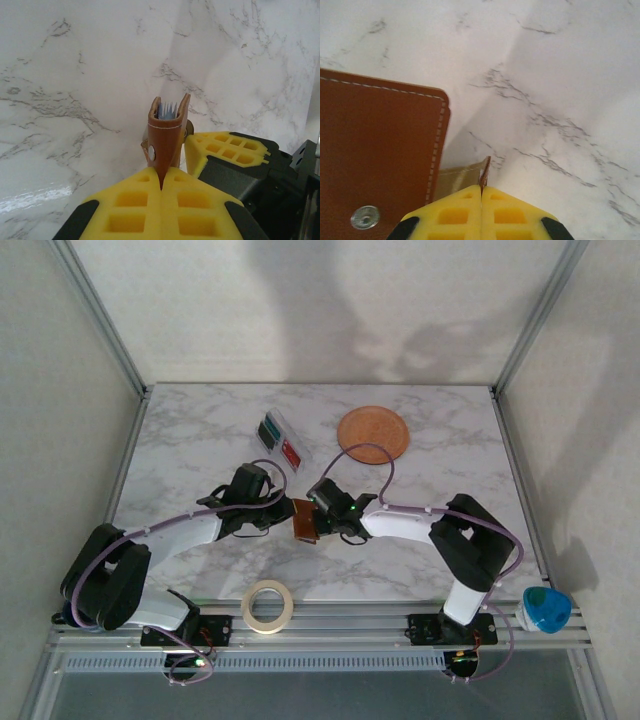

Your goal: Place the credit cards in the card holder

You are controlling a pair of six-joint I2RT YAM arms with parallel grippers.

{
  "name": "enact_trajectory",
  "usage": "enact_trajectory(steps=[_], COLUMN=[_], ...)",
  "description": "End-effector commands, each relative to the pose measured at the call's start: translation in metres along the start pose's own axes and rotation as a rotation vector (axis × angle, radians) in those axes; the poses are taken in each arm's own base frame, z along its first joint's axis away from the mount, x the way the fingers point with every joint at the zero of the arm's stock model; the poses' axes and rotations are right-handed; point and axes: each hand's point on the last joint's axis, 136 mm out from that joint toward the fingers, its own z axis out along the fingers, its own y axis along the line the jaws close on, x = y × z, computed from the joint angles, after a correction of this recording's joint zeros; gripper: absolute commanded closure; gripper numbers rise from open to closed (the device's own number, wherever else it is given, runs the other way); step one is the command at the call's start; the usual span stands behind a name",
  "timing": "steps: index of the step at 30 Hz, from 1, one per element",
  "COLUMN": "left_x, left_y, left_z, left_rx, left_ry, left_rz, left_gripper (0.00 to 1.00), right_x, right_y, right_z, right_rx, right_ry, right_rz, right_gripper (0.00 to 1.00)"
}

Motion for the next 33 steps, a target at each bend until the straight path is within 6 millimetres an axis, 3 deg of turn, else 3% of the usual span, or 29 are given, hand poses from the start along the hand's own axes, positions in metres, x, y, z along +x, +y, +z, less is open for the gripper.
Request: enact_trajectory(steps=[1,5,6,10,15,22,25,30,33], left_x=[-0.001,-0.002,-0.003,-0.002,0.003,0.004,0.005,0.003,0.001], left_y=[0.001,0.010,0.011,0.017,0.012,0.007,-0.001,-0.009,-0.015], left_z=[-0.002,0.002,0.003,0.010,0.017,0.013,0.010,0.006,0.004], left_rx=[-0.001,-0.035,-0.044,-0.055,-0.020,0.013,0.052,0.062,0.086], left_ry=[-0.009,-0.014,-0.015,-0.010,0.031,0.027,0.025,0.035,0.021], left_rz=[0.013,0.027,0.030,0.035,0.041,0.061,0.077,0.101,0.118], left_gripper=[1.00,1.00,0.96,0.88,0.75,0.66,0.57,0.51,0.44], right_x=[0.001,0.001,0.001,-0.003,-0.007,-0.014,-0.019,-0.032,-0.034], right_y=[-0.013,-0.021,-0.024,-0.006,-0.002,0.005,0.013,0.026,0.027], right_z=[-0.003,-0.013,-0.017,-0.033,-0.051,-0.077,-0.091,-0.118,-0.122], right_rx=[0.050,0.040,0.048,-0.062,-0.120,-0.207,-0.271,-0.380,-0.388], right_ry=[0.002,0.009,0.003,-0.001,0.007,-0.026,-0.055,-0.150,-0.171], right_rz=[0.049,0.087,0.101,0.048,0.070,0.064,0.039,0.006,-0.010], right_gripper=[1.00,1.00,1.00,1.00,1.00,1.00,1.00,1.00,1.00])
